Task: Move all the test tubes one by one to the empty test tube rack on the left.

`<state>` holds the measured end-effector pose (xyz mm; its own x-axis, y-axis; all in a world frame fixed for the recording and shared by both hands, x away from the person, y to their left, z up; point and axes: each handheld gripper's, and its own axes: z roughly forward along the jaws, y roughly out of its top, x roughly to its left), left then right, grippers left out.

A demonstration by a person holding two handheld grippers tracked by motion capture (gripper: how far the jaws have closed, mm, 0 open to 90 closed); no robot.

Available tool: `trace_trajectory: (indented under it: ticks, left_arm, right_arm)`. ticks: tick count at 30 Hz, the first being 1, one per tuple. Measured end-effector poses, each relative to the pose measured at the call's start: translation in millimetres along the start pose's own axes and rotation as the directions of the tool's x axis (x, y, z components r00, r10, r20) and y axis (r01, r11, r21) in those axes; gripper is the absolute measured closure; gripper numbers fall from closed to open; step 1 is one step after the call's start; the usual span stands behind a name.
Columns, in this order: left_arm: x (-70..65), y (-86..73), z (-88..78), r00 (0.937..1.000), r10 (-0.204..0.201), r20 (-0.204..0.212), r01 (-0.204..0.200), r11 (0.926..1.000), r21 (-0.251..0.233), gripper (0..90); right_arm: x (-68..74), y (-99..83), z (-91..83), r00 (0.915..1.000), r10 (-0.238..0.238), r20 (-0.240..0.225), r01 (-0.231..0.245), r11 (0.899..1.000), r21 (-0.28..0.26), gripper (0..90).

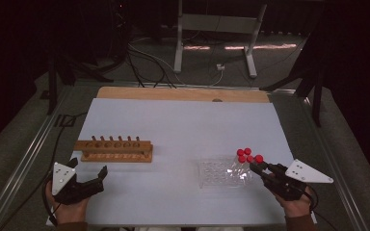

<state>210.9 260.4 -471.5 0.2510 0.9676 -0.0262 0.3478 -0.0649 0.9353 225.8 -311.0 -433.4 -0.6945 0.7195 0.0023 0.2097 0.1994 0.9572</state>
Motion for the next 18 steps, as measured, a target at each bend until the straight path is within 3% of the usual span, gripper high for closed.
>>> trace_trajectory:
  ticks: [6, 12, 16, 18]
  left_arm:
    - [-5.1, 3.5, -4.0, 0.9997, -0.025, 0.009, 0.025, 0.9997, -0.001, 0.8]
    - [-22.9, 18.9, -6.6, 0.9971, -0.006, 0.076, 0.007, 0.9998, -0.019, 1.0]
    - [-38.1, 28.3, -5.5, 0.9896, 0.027, 0.141, -0.026, 0.9996, -0.011, 1.0]
    - [-49.4, 36.4, -3.9, 0.9796, 0.039, 0.197, -0.039, 0.9992, -0.001, 1.0]
  right_arm:
    - [7.2, 3.0, 5.5, 0.9996, -0.001, -0.027, 0.001, 1.000, 0.007, 75.1]
    - [15.0, 7.7, 17.3, 0.9969, -0.009, -0.078, 0.010, 1.000, 0.012, 75.1]
    - [19.7, 13.4, 27.3, 0.9947, -0.020, -0.101, 0.021, 1.000, 0.014, 75.1]
    - [21.9, 16.9, 32.7, 0.9932, -0.023, -0.114, 0.025, 1.000, 0.011, 75.1]
